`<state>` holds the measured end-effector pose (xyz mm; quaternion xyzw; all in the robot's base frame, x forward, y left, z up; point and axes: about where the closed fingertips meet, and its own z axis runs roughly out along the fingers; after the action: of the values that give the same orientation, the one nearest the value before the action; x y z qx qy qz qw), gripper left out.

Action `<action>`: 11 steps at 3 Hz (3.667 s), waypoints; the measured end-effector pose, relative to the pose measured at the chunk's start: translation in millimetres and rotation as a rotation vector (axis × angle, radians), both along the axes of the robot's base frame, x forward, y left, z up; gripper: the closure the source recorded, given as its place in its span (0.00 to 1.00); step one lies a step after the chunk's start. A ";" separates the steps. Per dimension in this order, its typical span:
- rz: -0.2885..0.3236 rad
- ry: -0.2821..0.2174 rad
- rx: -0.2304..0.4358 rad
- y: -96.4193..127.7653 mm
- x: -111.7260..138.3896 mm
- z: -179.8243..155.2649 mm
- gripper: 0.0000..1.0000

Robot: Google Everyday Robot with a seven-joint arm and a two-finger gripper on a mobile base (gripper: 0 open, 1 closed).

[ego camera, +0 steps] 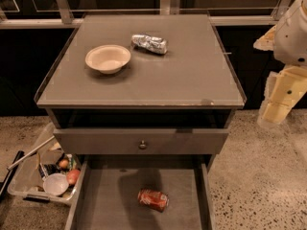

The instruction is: Pick coke can from middle drawer and place on counter

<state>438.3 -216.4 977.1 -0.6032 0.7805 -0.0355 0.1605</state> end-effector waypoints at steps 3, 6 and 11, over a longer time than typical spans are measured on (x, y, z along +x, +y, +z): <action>0.060 0.061 0.116 30.8 -12.0 -70.2 0.00; 0.101 0.070 0.324 104.7 -55.4 -230.2 0.00; 0.091 0.164 0.525 170.6 -84.5 -363.4 0.00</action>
Offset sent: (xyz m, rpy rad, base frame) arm -0.0081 0.0242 -0.0750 0.1154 0.0973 0.0517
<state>353.8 -45.8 613.6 -0.5762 0.7454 0.2241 0.2493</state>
